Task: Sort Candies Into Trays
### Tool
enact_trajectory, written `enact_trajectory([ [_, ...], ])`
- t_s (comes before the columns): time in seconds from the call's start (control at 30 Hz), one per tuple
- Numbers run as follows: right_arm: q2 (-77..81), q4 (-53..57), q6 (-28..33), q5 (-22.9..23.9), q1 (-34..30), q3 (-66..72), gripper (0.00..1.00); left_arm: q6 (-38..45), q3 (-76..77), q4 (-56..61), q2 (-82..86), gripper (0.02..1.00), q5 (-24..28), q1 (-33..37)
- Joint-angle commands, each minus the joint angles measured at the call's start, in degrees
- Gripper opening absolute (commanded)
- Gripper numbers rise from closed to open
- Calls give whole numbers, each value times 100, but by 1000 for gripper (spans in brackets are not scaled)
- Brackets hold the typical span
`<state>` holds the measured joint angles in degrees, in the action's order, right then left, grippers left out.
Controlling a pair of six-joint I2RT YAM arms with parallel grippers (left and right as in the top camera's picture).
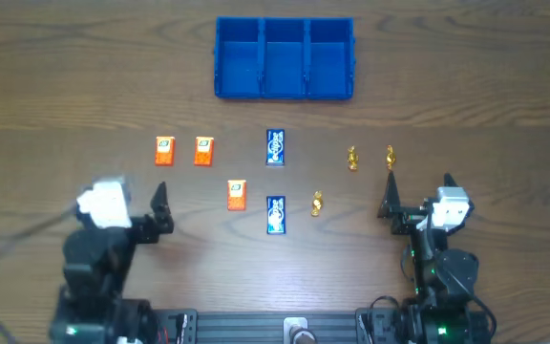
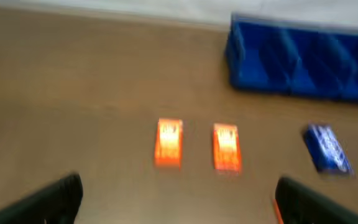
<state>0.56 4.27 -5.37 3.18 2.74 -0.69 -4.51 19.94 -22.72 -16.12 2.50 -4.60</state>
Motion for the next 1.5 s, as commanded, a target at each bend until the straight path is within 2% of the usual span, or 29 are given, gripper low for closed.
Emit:
enact_trajectory([
  [0.03,-39,9,76,-33,-15,24,998,-236,2258,-1147,-1709,1000,9,11],
  [0.2,-39,9,76,-33,-15,24,998,111,3285,-1482,-3585,998,-142,13],
  [0.63,-39,9,76,-33,-15,24,998,616,3477,-579,-6924,1000,-142,9],
  [1.03,-39,9,76,-33,-15,24,998,894,3477,120,-8120,963,-315,22],
  [1.5,-39,9,76,-33,-15,24,998,1121,3480,511,-8579,897,-125,256],
])
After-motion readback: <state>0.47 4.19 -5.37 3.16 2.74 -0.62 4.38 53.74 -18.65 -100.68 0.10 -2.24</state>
